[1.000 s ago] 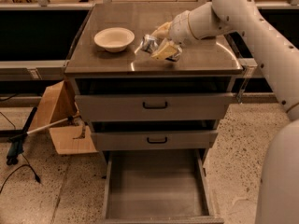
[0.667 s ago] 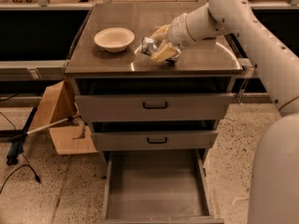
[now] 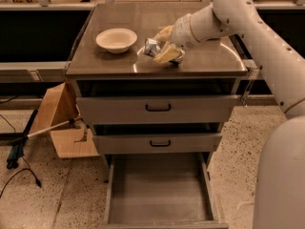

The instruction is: Pick redbull can from bottom drawer and place on counter

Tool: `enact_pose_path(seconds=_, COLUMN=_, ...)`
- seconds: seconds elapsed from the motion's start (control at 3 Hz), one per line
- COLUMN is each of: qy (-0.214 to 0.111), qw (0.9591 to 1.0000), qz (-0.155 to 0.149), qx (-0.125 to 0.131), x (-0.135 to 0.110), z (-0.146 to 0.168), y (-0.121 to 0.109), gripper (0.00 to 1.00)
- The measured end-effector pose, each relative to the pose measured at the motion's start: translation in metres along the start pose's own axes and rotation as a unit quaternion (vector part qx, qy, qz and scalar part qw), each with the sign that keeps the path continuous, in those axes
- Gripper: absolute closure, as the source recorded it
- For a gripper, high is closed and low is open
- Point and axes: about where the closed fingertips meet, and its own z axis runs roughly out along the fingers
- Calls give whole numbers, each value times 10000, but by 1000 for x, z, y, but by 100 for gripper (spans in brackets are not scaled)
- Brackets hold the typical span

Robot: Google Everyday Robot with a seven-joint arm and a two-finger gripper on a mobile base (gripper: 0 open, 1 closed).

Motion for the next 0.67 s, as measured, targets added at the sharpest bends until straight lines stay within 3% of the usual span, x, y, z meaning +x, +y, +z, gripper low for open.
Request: enact_pose_path(seconds=0.67, qy=0, qw=10000, qz=0, qx=-1, x=0, z=0, y=0, gripper=12)
